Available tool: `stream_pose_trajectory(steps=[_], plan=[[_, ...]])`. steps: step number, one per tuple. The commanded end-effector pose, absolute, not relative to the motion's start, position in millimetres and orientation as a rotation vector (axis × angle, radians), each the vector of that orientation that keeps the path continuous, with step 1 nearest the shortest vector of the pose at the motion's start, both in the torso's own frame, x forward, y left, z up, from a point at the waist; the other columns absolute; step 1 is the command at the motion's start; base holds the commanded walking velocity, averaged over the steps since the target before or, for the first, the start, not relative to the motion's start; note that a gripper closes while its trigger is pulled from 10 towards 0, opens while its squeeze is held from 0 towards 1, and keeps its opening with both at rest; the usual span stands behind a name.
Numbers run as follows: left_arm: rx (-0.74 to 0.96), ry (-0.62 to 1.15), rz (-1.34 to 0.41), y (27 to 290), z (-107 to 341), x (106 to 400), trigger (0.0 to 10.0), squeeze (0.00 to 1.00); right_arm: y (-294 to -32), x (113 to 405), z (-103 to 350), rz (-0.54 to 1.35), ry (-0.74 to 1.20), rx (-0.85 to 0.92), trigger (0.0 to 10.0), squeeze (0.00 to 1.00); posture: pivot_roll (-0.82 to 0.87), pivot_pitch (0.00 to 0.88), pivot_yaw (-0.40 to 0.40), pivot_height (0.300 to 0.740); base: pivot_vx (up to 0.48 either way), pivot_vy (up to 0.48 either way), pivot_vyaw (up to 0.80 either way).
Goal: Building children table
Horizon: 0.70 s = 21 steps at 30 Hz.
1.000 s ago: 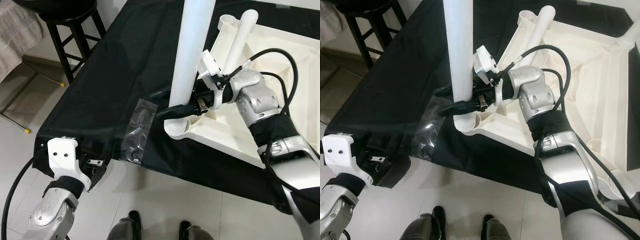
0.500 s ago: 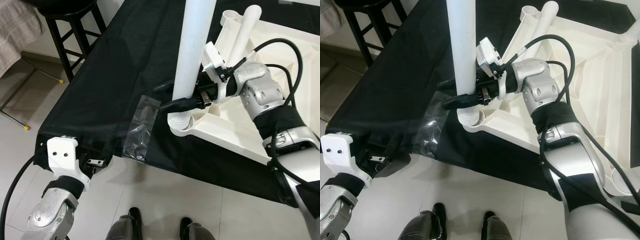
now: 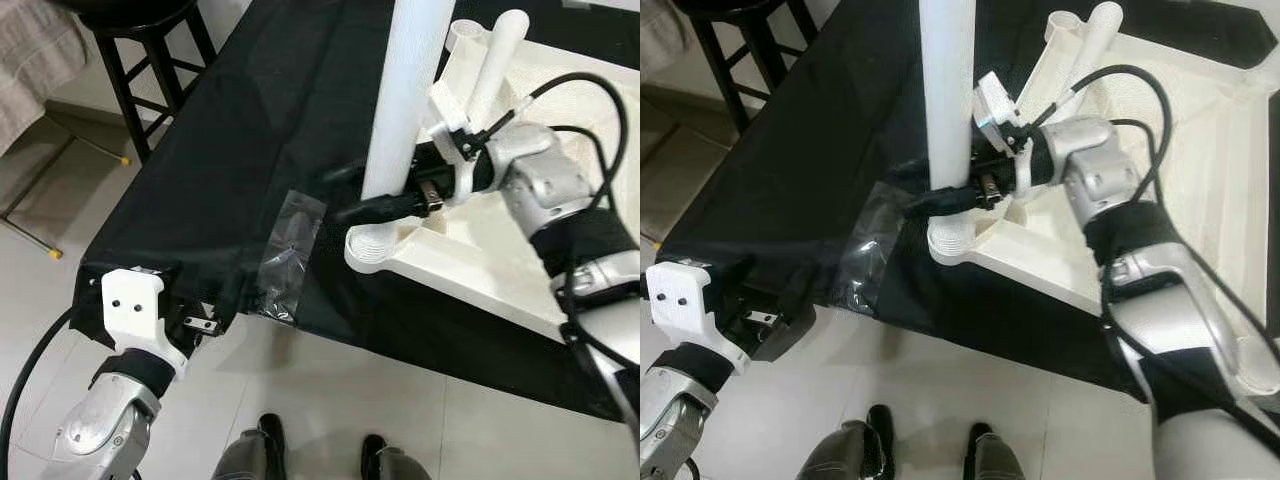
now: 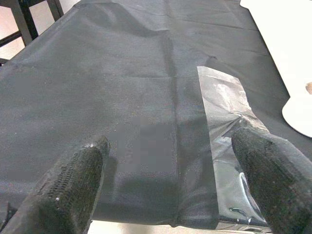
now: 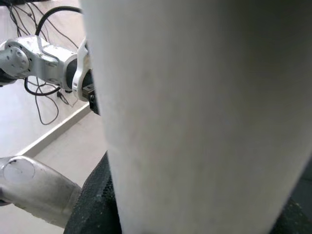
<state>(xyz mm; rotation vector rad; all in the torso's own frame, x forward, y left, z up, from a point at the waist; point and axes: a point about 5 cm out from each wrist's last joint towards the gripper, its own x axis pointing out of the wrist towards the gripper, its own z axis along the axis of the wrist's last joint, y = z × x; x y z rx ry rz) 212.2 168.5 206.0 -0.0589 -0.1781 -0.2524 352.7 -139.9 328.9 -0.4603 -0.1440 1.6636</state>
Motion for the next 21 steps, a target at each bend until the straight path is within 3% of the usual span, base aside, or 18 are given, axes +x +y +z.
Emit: stream_pose_trajectory(steps=[1, 21], plan=[[-0.043, -0.155, -0.272, 167.3, 203.9, 208.1, 10.0, 0.00, -140.6, 352.3, 316.6, 1.686, -0.086, -0.455, 10.0, 0.00, 0.10, 0.359, -0.020, 0.740, 0.000, 0.000, 0.00], [-0.040, -0.158, -0.275, 167.1, 205.8, 207.3, 10.0, 0.00, -125.9, 359.3, 302.4, 1.695, -0.104, -0.461, 10.0, 0.00, 0.10, 0.373, -0.023, 0.740, 0.000, 0.000, 0.00]])
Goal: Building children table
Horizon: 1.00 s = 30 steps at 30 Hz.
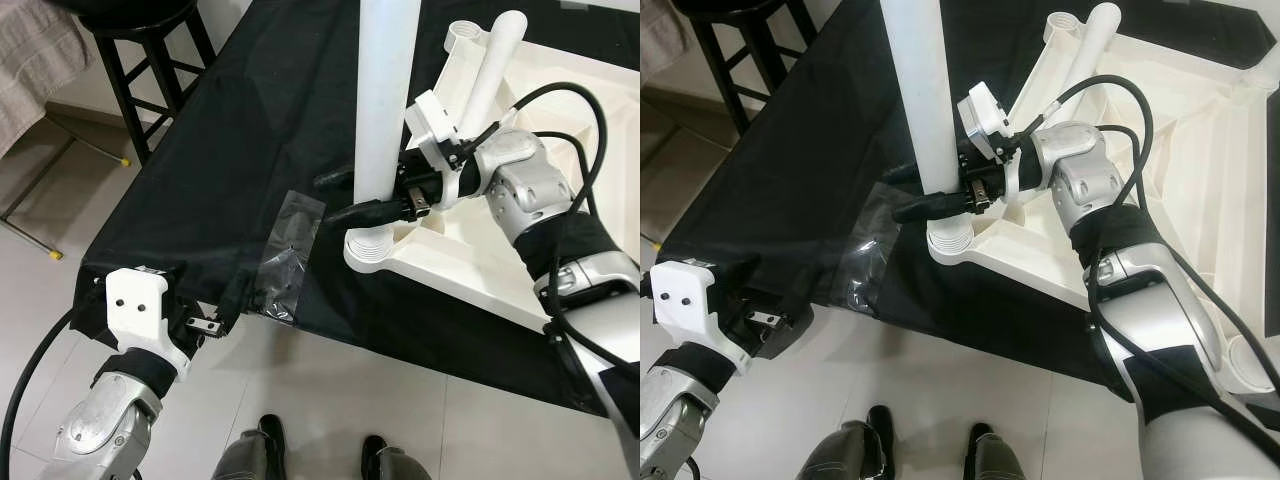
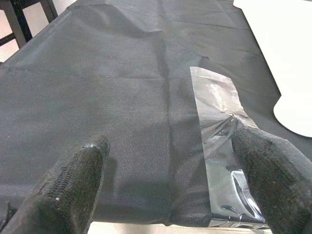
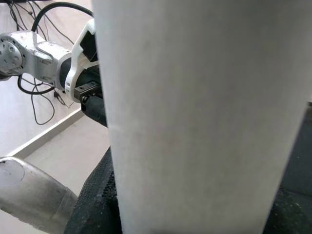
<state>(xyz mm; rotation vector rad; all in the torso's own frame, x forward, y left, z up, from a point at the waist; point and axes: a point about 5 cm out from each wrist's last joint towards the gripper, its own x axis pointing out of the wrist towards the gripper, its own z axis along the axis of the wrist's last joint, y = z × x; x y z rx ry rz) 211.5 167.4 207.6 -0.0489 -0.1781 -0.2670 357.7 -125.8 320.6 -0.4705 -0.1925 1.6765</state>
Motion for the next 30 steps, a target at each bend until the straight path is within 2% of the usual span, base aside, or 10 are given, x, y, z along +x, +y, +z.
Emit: stream_pose_trajectory(steps=[1, 8, 16, 21, 30], plan=[[-0.040, -0.158, -0.275, 167.1, 205.8, 207.3, 10.0, 0.00, -125.9, 359.3, 302.4, 1.695, -0.104, -0.461, 10.0, 0.00, 0.10, 0.373, -0.023, 0.740, 0.000, 0.000, 0.00], [-0.041, -0.159, -0.274, 166.5, 205.7, 207.7, 10.0, 0.00, -131.0, 359.3, 298.6, 1.681, -0.088, -0.478, 10.0, 0.00, 0.10, 0.375, -0.021, 0.740, 0.000, 0.000, 0.00], [-0.040, -0.159, -0.275, 166.6, 206.1, 208.1, 10.0, 0.00, -149.6, 354.7, 287.4, 1.660, -0.032, -0.484, 10.0, 0.00, 0.09, 0.378, -0.019, 0.740, 0.000, 0.000, 0.00], [-0.040, -0.158, -0.277, 166.0, 206.0, 208.3, 10.0, 0.00, -165.2, 355.1, 286.0, 1.606, -0.052, -0.439, 10.0, 0.00, 0.09, 0.378, -0.017, 0.740, 0.000, 0.000, 0.00], [-0.038, -0.161, -0.279, 166.2, 206.8, 209.6, 10.0, 0.00, -173.2, 351.6, 277.0, 1.591, -0.081, -0.345, 10.0, 0.00, 0.09, 0.374, -0.012, 0.740, 0.000, 0.000, 0.00]])
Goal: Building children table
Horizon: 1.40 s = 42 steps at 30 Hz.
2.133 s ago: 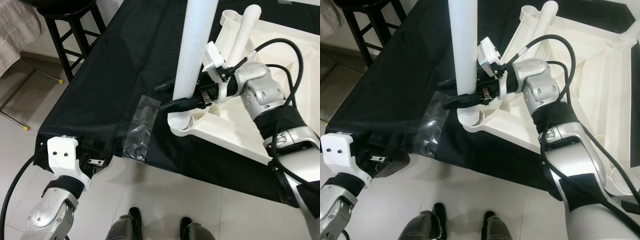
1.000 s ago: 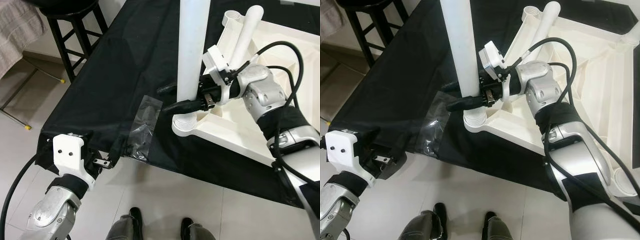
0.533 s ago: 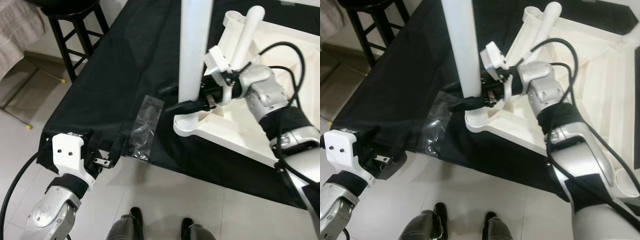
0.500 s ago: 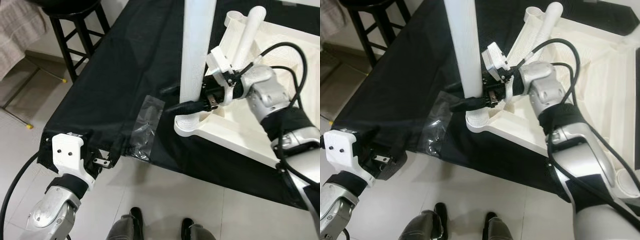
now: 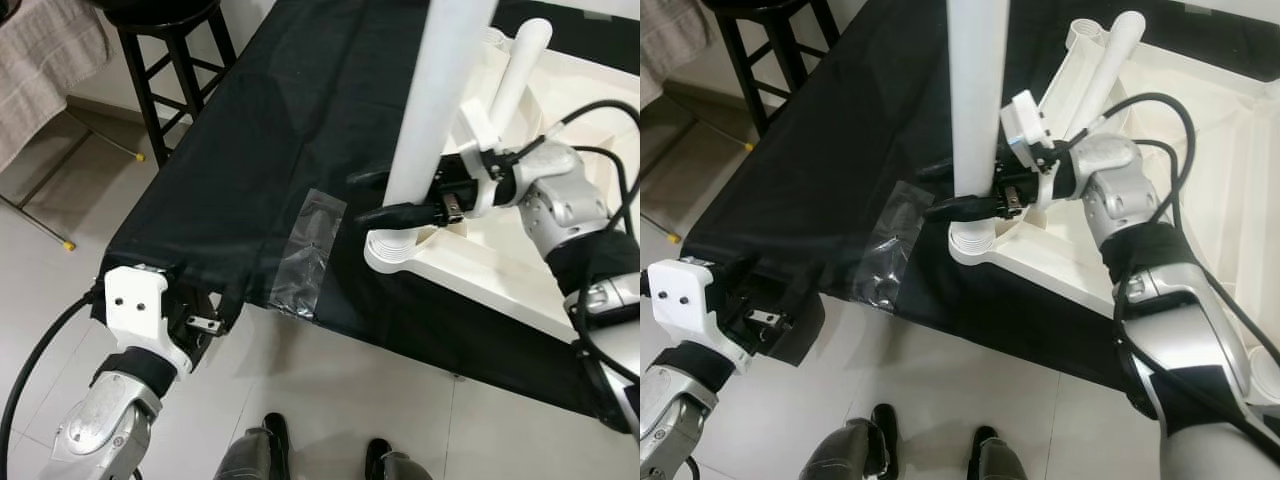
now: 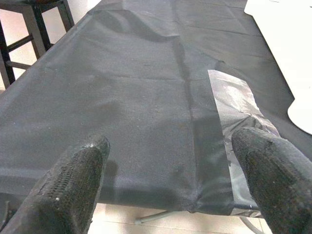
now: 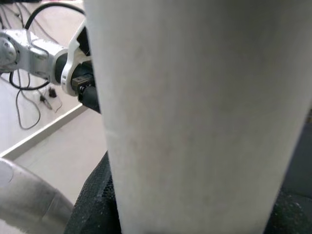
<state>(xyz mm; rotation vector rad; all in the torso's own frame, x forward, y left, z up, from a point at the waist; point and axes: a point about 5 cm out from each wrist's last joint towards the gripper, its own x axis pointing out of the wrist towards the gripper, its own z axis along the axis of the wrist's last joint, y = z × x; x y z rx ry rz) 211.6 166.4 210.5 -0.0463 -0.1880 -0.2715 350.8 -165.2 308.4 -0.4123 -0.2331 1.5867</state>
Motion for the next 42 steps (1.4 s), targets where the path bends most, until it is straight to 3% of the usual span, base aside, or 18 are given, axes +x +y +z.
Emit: stream_pose_trajectory(steps=[1, 10, 23, 27, 29, 30, 33, 34, 35, 36, 37, 39, 42], plan=[[-0.038, -0.161, -0.279, 166.2, 206.8, 209.6, 10.0, 0.00, -173.2, 351.6, 277.0, 1.591, -0.081, -0.345, 10.0, 0.00, 0.09, 0.374, -0.012, 0.740, 0.000, 0.000, 0.00], [-0.040, -0.160, -0.282, 165.6, 206.6, 210.6, 10.0, 0.00, -183.4, 346.9, 269.1, 1.557, -0.103, -0.258, 10.0, 0.00, 0.08, 0.373, -0.008, 0.740, 0.000, 0.000, 0.00], [-0.044, -0.162, -0.291, 164.0, 206.2, 211.7, 10.0, 0.00, -182.9, 346.7, 263.4, 1.488, -0.033, -0.392, 10.0, 0.00, 0.08, 0.359, -0.007, 0.740, 0.000, 0.000, 0.00], [-0.042, -0.164, -0.291, 164.2, 206.2, 211.9, 10.0, 0.00, -177.9, 348.8, 254.9, 1.298, 0.018, -0.371, 10.0, 0.00, 0.07, 0.354, -0.026, 0.740, 0.000, 0.000, 0.00], [-0.043, -0.166, -0.286, 164.4, 205.7, 211.0, 10.0, 0.00, -168.7, 337.9, 229.9, 1.146, 0.037, -0.273, 10.0, 0.00, 0.06, 0.349, -0.049, 0.740, 0.000, 0.000, 0.00], [-0.043, -0.166, -0.284, 165.3, 205.4, 210.9, 10.0, 0.00, -160.0, 330.7, 214.2, 0.977, 0.036, -0.165, 10.0, 0.00, 0.06, 0.349, -0.046, 0.740, 0.000, 0.000, 0.00], [-0.043, -0.165, -0.283, 166.0, 205.2, 210.8, 10.0, 0.00, -156.8, 324.6, 204.8, 0.852, 0.045, -0.096, 10.0, 0.00, 0.06, 0.349, -0.046, 0.740, 0.000, 0.000, 0.00], [-0.043, -0.164, -0.283, 167.0, 204.7, 211.3, 10.0, 0.00, -152.8, 310.3, 186.4, 0.651, 0.063, -0.043, 10.0, 0.00, 0.04, 0.344, -0.032, 0.740, 0.000, 0.000, 0.00], [-0.043, -0.164, -0.283, 167.0, 204.7, 211.3, 10.0, 0.00, -152.8, 310.3, 186.4, 0.651, 0.063, -0.043, 10.0, 0.00, 0.04, 0.344, -0.032, 0.740, 0.000, 0.000, 0.00], [-0.042, -0.163, -0.288, 167.6, 204.2, 212.5, 10.0, 0.00, -152.4, 292.5, 169.2, 0.460, 0.076, -0.007, 10.0, 0.00, 0.03, 0.336, -0.022, 0.740, 0.000, 0.000, 0.00], [-0.042, -0.163, -0.288, 167.6, 204.2, 212.5, 10.0, 0.00, -152.4, 292.5, 169.2, 0.460, 0.076, -0.007, 10.0, 0.00, 0.03, 0.336, -0.022, 0.740, 0.000, 0.000, 0.00], [-0.040, -0.170, -0.307, 166.5, 205.1, 218.1, 10.0, 0.00, -145.3, 274.1, 157.2, 0.267, 0.057, -0.017, 10.0, 0.00, 0.03, 0.317, 0.006, 0.740, 0.000, 0.000, 0.00], [-0.040, -0.177, -0.316, 165.4, 206.5, 221.0, 10.0, 0.00, -138.9, 275.0, 158.0, 0.247, 0.042, -0.025, 10.0, 0.00, 0.03, 0.314, 0.010, 0.740, 0.000, 0.000, 0.00]])
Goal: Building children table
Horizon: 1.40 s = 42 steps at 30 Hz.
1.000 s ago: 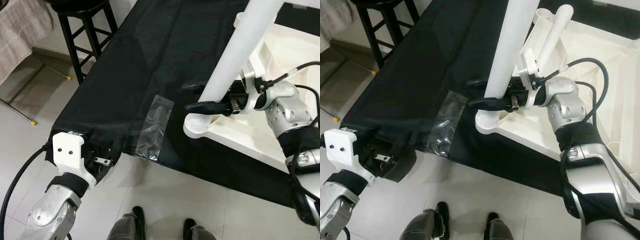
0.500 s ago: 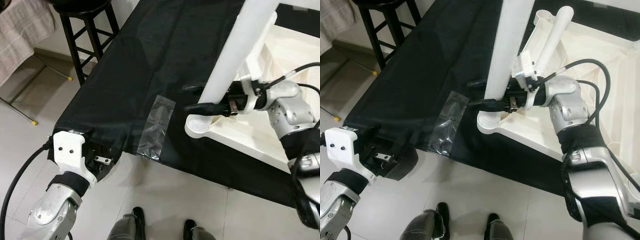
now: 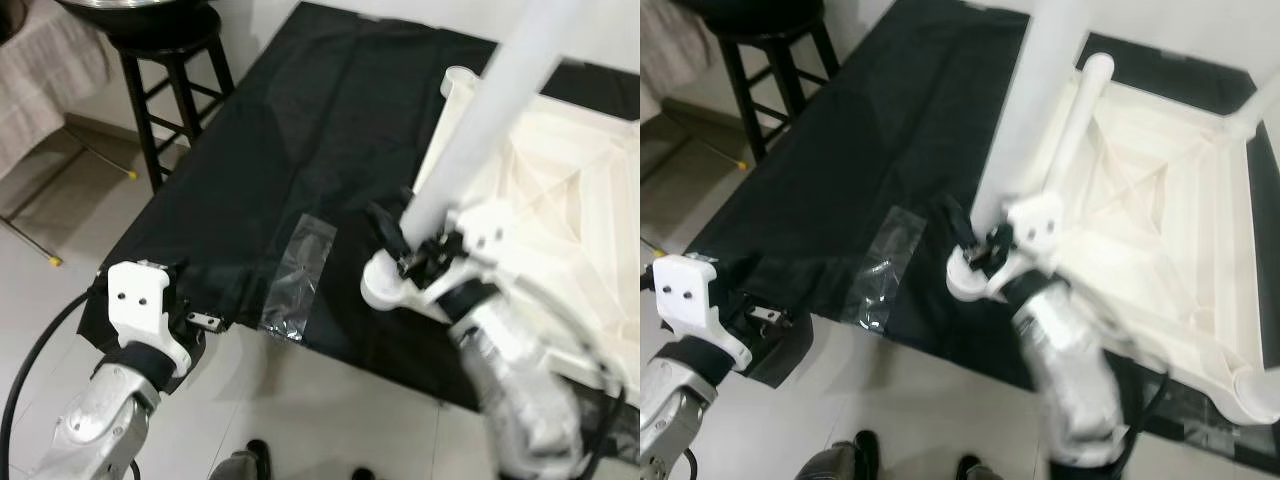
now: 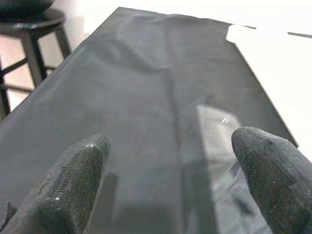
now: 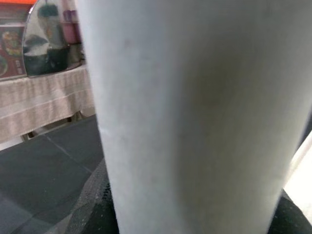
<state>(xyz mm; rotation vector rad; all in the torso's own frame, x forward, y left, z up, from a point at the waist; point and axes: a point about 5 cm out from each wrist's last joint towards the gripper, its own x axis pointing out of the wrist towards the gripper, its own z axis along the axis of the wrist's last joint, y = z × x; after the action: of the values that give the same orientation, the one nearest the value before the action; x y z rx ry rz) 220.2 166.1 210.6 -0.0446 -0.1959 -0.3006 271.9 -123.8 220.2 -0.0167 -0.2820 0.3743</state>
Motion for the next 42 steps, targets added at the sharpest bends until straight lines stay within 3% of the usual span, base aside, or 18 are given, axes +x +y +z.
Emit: stream_pose_trajectory(steps=[1, 12, 25, 26, 28, 29, 36, 37, 38, 42], plan=[[-0.039, -0.186, -0.324, 164.2, 208.4, 224.0, 10.0, 0.00, -131.5, 280.2, 158.3, 0.247, 0.033, -0.028, 10.0, 0.00, 0.04, 0.304, 0.020, 0.740, 0.000, 0.000, 0.00], [-0.024, -0.235, -0.351, 168.0, 220.5, 236.8, 10.0, 0.00, -119.0, 289.9, 168.0, 0.056, 0.033, -0.052, 10.0, 0.00, 0.05, 0.277, 0.049, 0.740, 0.000, 0.000, 0.00], [-0.024, -0.260, -0.383, 167.3, 225.5, 242.5, 10.0, 0.00, -107.4, 297.3, 175.3, 0.125, 0.016, -0.055, 10.0, 0.00, 0.04, 0.262, 0.058, 0.740, 0.000, 0.000, 0.00], [-0.025, -0.260, -0.385, 166.9, 225.1, 242.3, 10.0, 0.00, -108.1, 299.7, 180.8, 0.148, -0.006, -0.045, 10.0, 0.91, 0.04, 0.262, 0.057, 0.740, 0.000, 0.000, 0.00], [-0.025, -0.259, -0.386, 166.7, 224.8, 242.2, 10.0, 0.00, -108.8, 301.2, 184.3, 0.161, -0.020, -0.038, 10.0, 0.91, 0.04, 0.262, 0.057, 0.740, 0.000, 0.000, 0.00], [-0.026, -0.259, -0.386, 166.5, 224.5, 241.8, 10.0, 0.00, -109.1, 302.5, 187.7, 0.180, -0.035, -0.024, 10.0, 1.00, 0.04, 0.262, 0.056, 0.740, 0.000, 0.000, 0.00], [-0.035, -0.255, -0.384, 166.5, 223.0, 240.3, 10.0, 0.00, -104.2, 308.6, 223.6, 0.458, -0.192, 0.028, 10.0, 1.00, 0.04, 0.263, 0.052, 0.740, 0.000, 0.000, 0.00], [-0.037, -0.255, -0.384, 165.6, 222.7, 240.0, 10.0, 0.00, -104.8, 308.9, 228.0, 0.546, -0.203, -0.005, 10.0, 0.58, 0.04, 0.263, 0.047, 0.740, 0.000, 0.000, 0.00], [-0.041, -0.255, -0.385, 164.7, 222.5, 239.8, 10.0, 0.00, -109.5, 311.7, 233.2, 0.610, -0.215, -0.068, 10.0, 0.00, 0.05, 0.263, 0.044, 0.740, 0.000, 0.000, 0.00], [-0.044, -0.256, -0.385, 163.4, 221.9, 239.3, 10.0, 0.00, -120.9, 320.2, 240.4, 0.682, -0.203, -0.150, 10.0, 0.00, 0.05, 0.262, 0.039, 0.740, 0.000, 0.000, 0.00]])
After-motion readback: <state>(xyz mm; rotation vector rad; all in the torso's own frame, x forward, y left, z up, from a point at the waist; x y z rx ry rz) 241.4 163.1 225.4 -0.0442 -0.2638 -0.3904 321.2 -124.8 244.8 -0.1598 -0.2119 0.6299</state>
